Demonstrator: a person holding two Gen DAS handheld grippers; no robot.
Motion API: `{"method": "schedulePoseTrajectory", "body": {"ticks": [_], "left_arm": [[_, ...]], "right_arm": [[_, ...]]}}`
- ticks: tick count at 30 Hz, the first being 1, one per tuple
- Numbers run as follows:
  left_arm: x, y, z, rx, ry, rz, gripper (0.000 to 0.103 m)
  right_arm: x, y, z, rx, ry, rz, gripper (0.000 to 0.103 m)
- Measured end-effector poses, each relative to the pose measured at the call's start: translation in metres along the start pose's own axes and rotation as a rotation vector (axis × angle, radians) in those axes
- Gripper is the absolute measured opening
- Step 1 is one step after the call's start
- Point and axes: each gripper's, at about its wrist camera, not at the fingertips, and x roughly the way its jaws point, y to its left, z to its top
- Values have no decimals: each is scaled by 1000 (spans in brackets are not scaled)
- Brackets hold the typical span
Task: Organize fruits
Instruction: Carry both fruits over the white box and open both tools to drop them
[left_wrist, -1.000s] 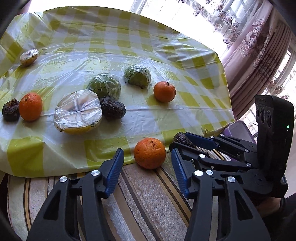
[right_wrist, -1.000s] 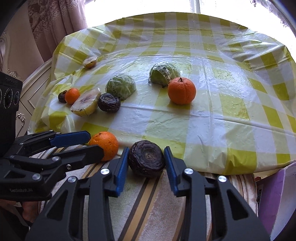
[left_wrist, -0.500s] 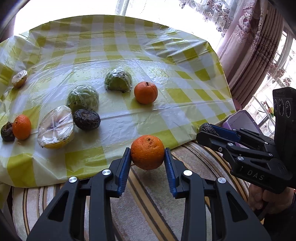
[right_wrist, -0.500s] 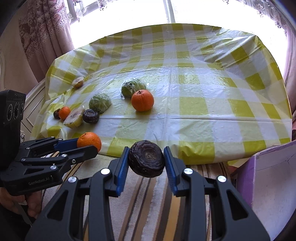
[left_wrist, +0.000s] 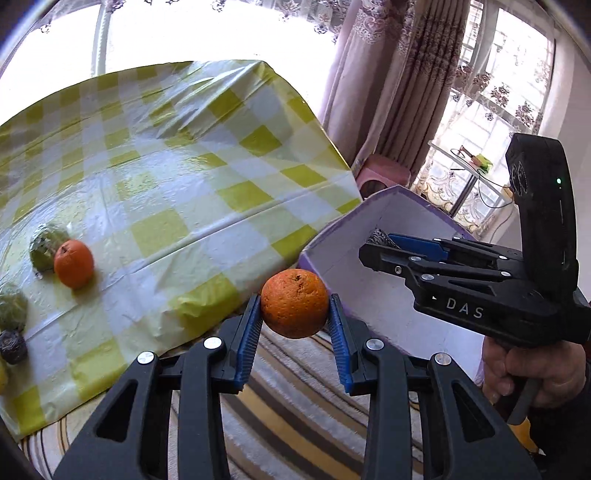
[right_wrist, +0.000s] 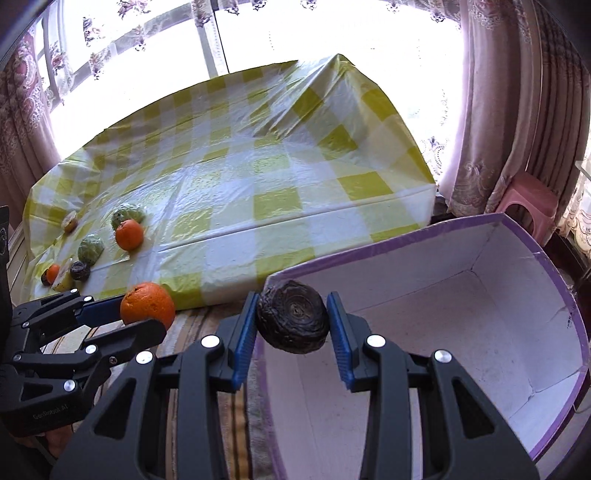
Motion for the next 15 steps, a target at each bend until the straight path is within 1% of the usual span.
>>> {"method": "schedulePoseTrajectory", "body": {"ticks": [4, 7, 10, 12, 15], "left_arm": [[32, -38, 10, 85, 31, -40, 33], [52, -61, 12, 149, 61, -36, 33], [65, -79, 9, 216, 91, -17, 33], [73, -87, 8, 242, 111, -10, 33], [82, -95, 6, 271, 137, 13, 34]], "right_arm": [[4, -39, -8, 55, 33, -70, 37], [7, -59, -14, 71, 60, -112, 38], [10, -72, -20, 95, 73, -124, 38], [14, -78, -23, 108, 90, -133, 38], [19, -83, -27, 129, 116, -120, 39]]}}
